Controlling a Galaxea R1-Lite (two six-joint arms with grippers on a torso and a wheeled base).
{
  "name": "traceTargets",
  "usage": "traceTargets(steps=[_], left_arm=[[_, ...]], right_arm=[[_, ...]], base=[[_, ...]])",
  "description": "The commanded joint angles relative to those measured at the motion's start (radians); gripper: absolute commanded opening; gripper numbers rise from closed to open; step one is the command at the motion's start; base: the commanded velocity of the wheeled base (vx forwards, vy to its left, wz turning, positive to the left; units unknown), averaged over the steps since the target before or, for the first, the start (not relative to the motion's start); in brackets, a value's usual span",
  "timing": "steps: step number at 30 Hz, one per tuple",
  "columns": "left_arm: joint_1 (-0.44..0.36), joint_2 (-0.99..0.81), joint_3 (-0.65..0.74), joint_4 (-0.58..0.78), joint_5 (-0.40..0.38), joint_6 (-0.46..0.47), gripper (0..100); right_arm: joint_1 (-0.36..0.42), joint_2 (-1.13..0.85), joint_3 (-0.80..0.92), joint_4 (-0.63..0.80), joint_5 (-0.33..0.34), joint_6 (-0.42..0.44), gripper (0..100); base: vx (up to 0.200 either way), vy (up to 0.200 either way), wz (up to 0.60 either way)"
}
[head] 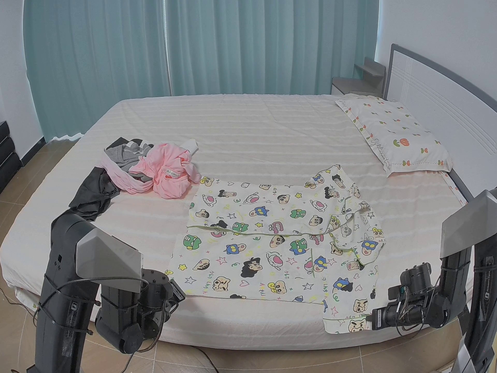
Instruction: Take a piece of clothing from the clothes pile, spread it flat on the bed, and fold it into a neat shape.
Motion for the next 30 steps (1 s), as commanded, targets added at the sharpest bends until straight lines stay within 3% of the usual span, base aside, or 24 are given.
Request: traceTargets(steps=[1, 5, 6, 10, 30], left_arm=[[-0.001, -0.010, 0.006, -0.018, 0.001, 0.003, 0], [-0.001, -0.018, 0.021, -0.018, -0.002, 0.004, 0], [-0.001, -0.020, 0.032, -0.018, -0.002, 0.010, 0], [-0.001, -0.017, 0.043, -0.018, -0.003, 0.018, 0], [-0.013, -0.023, 0.093, -0.018, -0.003, 0.024, 0]], right_arm=[[-0.031, -0.008, 0.046, -0.019, 0.007, -0.007, 0], [-0.048, -0.002, 0.085, -0.079, 0.026, -0.007, 0], [-0.066, 0.004, 0.159, -0.181, 0.064, -0.007, 0], [-0.071, 0.040, 0.176, -0.263, 0.078, -0.013, 0], [-0.082, -0.120, 0.176, 0.001, 0.110, -0.078, 0]], base=[[0.000, 0.000, 0.00], [0.000, 0.000, 0.00], [0.000, 0.000, 0.00], [0.000, 0.000, 0.00], [0.000, 0.000, 0.00]])
